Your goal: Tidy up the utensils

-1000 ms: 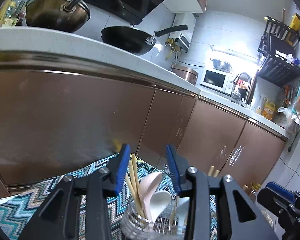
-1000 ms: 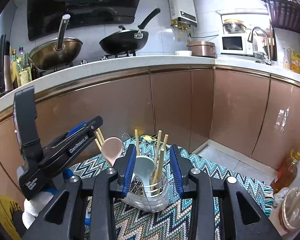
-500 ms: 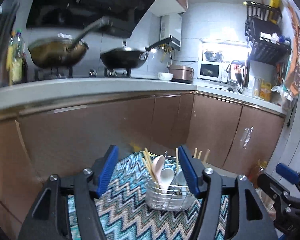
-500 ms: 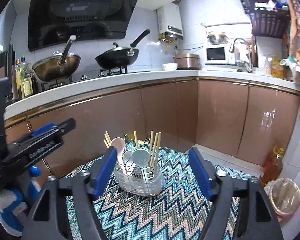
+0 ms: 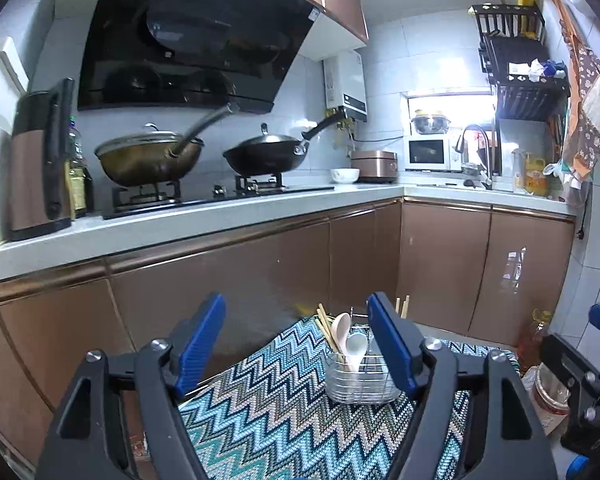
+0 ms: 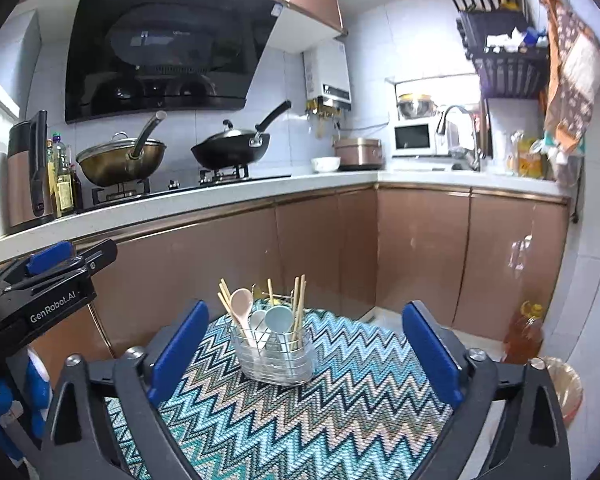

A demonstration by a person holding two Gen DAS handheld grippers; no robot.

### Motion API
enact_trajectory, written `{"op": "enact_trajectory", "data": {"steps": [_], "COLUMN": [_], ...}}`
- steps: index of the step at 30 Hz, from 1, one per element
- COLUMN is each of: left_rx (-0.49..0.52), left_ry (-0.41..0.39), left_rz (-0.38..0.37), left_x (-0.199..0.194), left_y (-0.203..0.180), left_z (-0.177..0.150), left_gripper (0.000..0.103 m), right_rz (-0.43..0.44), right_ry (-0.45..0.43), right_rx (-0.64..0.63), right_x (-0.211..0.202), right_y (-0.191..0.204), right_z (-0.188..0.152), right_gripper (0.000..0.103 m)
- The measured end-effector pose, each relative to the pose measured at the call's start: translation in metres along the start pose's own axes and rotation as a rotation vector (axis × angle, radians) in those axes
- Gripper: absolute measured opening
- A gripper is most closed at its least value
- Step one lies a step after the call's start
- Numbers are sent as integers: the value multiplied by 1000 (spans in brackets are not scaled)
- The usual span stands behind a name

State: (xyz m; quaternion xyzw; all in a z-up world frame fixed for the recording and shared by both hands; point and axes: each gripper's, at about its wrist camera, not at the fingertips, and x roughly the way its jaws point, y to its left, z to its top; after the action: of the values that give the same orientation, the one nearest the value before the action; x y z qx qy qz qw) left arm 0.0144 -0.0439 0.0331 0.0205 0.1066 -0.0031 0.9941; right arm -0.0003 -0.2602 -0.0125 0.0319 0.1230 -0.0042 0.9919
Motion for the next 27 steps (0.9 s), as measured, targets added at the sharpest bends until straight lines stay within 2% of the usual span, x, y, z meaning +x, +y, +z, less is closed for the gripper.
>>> {"op": "enact_trajectory", "data": {"steps": [5,13,27], "left_rx": [-8,-10,-1], "left_ry": [-20,-47,-53], "left_rz": [-3,40,27], "left_x": [-24,-40,-35], "left_y": [9,26,19], "left_z": [5,2,-6], "left_gripper": [75,75,75], "right_rz": [-44,-120,-178], "right_ry": [-37,-85,-115], "right_rx": [-49,-39,5], "right_x": [-25,-50,-56], "right_y": [8,11,-6], "right_z": [-1,-4,-3], "right_gripper": [103,103,103]}}
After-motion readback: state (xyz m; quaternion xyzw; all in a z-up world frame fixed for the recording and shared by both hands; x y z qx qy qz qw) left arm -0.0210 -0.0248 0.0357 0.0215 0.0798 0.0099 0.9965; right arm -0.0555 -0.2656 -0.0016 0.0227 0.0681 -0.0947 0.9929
